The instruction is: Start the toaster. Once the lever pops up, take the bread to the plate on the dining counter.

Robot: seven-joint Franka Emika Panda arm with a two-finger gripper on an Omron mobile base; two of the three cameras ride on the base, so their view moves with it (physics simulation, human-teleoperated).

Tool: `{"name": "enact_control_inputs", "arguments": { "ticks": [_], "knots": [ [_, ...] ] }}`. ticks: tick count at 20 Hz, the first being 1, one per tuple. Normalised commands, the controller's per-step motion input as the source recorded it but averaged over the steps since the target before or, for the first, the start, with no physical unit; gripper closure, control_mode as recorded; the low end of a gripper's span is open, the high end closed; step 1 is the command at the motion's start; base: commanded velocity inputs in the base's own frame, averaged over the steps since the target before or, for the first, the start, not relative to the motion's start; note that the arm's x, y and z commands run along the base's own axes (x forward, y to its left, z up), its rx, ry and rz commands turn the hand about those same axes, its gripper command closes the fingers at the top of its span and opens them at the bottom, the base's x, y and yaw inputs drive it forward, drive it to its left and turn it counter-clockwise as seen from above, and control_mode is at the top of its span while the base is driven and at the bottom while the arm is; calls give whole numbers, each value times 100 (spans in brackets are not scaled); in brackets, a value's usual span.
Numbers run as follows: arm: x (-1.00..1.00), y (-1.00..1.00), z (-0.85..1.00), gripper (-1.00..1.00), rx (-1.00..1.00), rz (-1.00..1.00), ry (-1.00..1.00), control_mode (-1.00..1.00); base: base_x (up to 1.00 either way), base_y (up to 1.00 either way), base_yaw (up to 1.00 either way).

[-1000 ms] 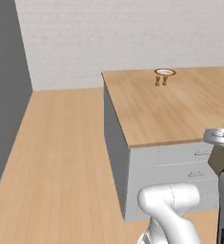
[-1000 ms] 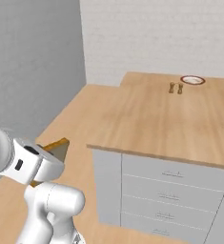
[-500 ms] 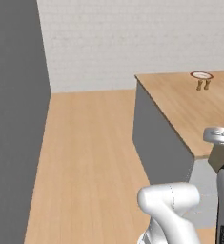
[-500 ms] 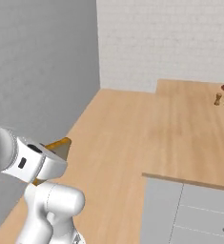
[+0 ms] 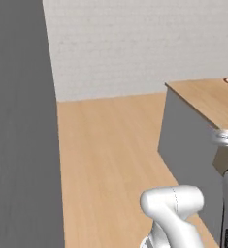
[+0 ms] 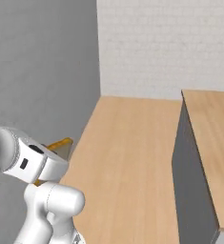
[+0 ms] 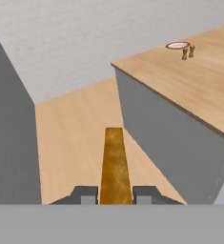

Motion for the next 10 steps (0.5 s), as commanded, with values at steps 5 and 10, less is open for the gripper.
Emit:
{"name": "enact_control_inputs", "arguments": {
  "ticks": [5,10],
  "knots": [
    [0,0,0,100,0,0,0,100,100,99,-21],
    [0,0,0,100,0,0,0,100,100,43,-13]
  ]
}}
